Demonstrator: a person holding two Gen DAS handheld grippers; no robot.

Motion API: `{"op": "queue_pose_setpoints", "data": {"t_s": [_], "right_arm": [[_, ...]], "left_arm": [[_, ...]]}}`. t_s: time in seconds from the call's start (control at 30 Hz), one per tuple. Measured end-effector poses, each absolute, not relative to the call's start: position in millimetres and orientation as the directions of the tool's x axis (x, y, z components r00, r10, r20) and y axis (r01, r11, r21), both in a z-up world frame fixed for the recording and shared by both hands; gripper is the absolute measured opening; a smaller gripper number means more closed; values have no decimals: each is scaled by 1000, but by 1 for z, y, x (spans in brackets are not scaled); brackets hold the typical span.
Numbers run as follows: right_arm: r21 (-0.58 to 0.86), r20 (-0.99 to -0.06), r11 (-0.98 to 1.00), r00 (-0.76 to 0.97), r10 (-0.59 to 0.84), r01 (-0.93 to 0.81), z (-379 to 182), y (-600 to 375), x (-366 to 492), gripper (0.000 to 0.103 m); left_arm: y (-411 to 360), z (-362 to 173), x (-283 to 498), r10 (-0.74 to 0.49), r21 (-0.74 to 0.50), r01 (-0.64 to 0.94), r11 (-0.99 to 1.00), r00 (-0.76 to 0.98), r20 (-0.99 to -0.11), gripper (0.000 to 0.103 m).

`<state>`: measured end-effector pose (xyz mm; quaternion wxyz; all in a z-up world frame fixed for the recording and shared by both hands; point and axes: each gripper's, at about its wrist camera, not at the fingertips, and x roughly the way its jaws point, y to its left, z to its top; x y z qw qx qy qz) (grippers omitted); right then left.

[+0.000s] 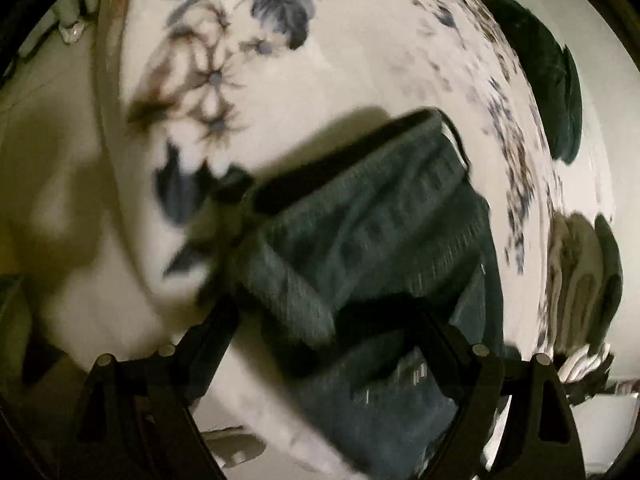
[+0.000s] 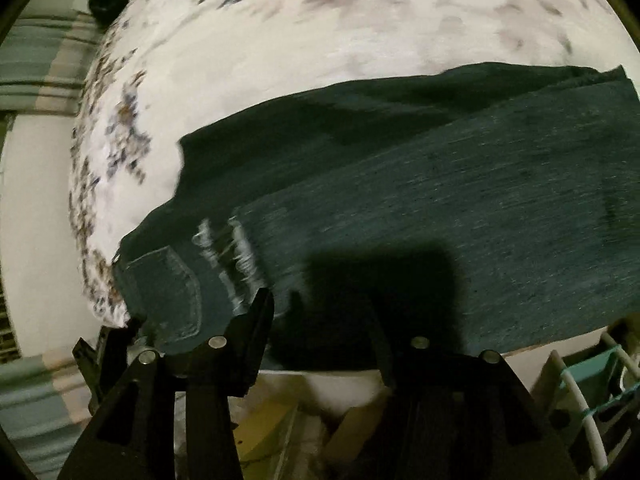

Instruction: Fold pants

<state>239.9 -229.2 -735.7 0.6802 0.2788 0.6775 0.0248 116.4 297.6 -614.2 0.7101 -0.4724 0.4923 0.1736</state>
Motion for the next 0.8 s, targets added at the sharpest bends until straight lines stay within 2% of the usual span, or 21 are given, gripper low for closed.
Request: {"op": "queue_pose_setpoints", "data": {"t_s": [0.17,0.23,0.27,0.3,0.4,0.6,0.67,0.73,0.8], "right_arm": [[411,-906,831,71,417,374,-750,-234,244,50],[406,-909,834,68,412,374,-755,-227,244,50],[403,-910,837,67,409,370,-755,-227,244,50],[402,-911,840,67,407,365,-756,-227,242,50],[392,-917,849,72,393,355,-758,-219,245,50],[401,-915,860,89,394,317,-757,-215,248,52],[417,-908,853,104,405,314,-754,-220,246,73],[429,-903,846,135,408,316,-748,-228,243,82],[433,-901,843,145,408,320,-743,-240,238,83]], "left_arm": [[297,-609,127,-147,-547,-677,492,555,-819,85],[297,-610,125,-113,-552,-682,480,576,-810,61],[298,-610,124,-114,-558,-675,483,583,-804,36],[297,-609,125,-129,-571,-659,489,592,-795,29],[286,-589,127,-91,-555,-621,553,617,-781,24],[256,-522,121,-18,-488,-513,706,676,-737,22],[240,-494,115,-20,-465,-440,768,710,-704,21],[217,-468,116,-31,-446,-377,812,734,-678,21],[192,-444,119,-58,-419,-305,855,748,-662,21]]}}
